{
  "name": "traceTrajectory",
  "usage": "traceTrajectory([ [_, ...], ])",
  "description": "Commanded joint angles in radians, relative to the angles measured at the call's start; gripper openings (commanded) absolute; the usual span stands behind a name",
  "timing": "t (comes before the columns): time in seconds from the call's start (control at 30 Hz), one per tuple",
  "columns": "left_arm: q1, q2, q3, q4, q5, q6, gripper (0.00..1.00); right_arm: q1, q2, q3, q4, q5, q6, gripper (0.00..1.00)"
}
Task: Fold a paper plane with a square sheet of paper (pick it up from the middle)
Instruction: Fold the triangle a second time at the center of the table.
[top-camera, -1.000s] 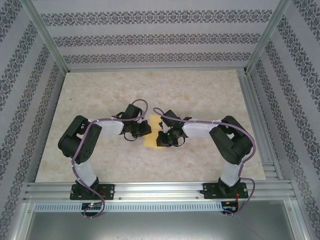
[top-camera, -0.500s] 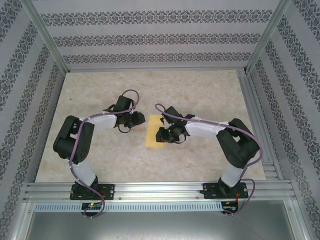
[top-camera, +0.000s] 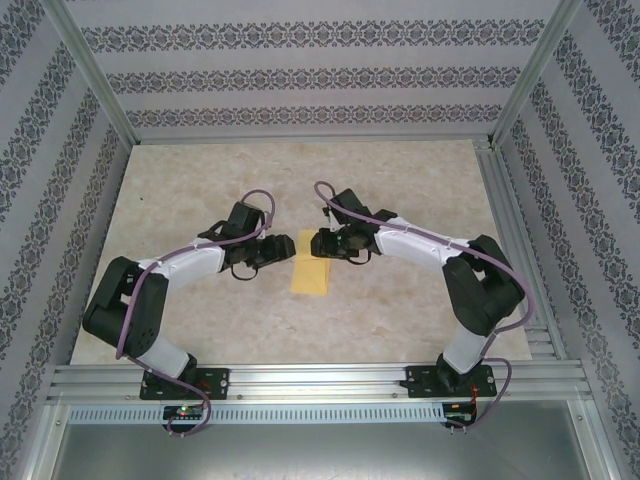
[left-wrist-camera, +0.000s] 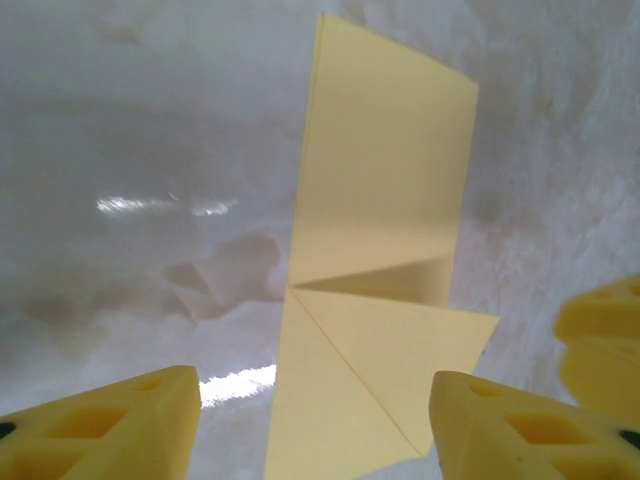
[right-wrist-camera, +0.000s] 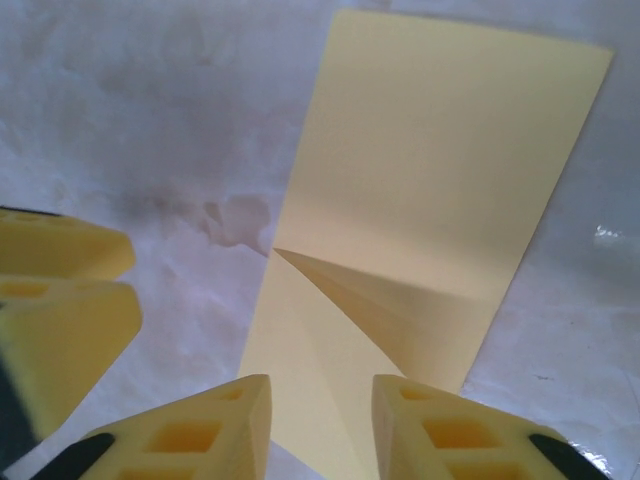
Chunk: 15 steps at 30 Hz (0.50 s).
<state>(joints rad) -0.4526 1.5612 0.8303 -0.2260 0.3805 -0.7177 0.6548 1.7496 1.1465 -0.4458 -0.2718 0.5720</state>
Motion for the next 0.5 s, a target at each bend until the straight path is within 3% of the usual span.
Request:
traceTrajectory([
  [0.0,-0.032,0.013,-0.014,0.055,0.033,-0.058,0.56,0.011,0.031,0.032,-0.014,-0.041,-0.030,0.28],
  [0.17,-0.063,0.063,-0.007,0.086,0.045,-0.089,0.44,0.012,0.085,0.047,-0.040,-0.018,-0.039,0.25],
  [0.47,-0.097,0.132,0.015,0.111,0.068,-0.125,0.42,0.000,0.156,0.067,-0.074,0.042,-0.047,0.22],
])
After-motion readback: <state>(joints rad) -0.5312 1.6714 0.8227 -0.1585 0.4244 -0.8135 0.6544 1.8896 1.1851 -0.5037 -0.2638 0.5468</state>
